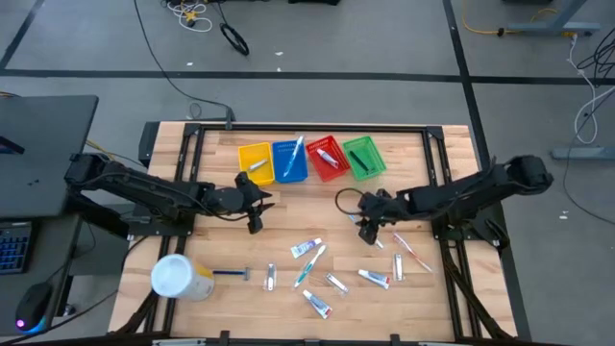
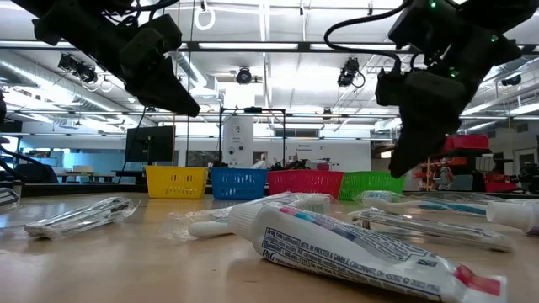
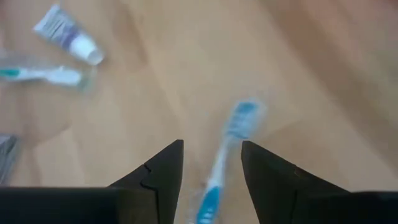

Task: Pick & Place Travel size toiletries
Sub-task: Put the left nail cutter into the yellow bin

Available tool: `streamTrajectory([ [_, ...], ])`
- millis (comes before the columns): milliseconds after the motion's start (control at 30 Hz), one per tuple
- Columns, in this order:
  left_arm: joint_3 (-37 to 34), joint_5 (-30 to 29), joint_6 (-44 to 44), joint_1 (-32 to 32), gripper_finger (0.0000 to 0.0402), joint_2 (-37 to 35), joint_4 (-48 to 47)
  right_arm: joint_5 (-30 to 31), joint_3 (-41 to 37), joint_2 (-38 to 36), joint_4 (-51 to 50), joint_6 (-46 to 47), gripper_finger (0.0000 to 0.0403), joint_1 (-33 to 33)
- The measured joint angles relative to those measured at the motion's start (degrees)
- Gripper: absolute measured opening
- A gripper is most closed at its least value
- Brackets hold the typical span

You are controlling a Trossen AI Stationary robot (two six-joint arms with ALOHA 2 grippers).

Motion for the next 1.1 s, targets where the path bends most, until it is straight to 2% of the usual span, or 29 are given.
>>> streamTrajectory([
  [433,0.0,-1.3,0.7,0.0,0.0142,0.0,0.2,3.4,0.0,10.0,1.6,0.0,0.0167,1.8],
  [533,0.0,-1.3,0.3,0.0,0.0142,0.0,0.2,4.8,0.1,11.3,2.1,0.8,0.0149,1.8],
  [833,0.0,-2.0,0.2,0.0,0.0142,0.0,0.3,5.7,0.1,11.5,2.7,1.1,0.0045,1.7],
  [1100,0.0,-2.0,-0.1,0.0,0.0142,0.0,0.3,5.6,0.1,11.6,2.9,1.2,0.0036,1.6],
])
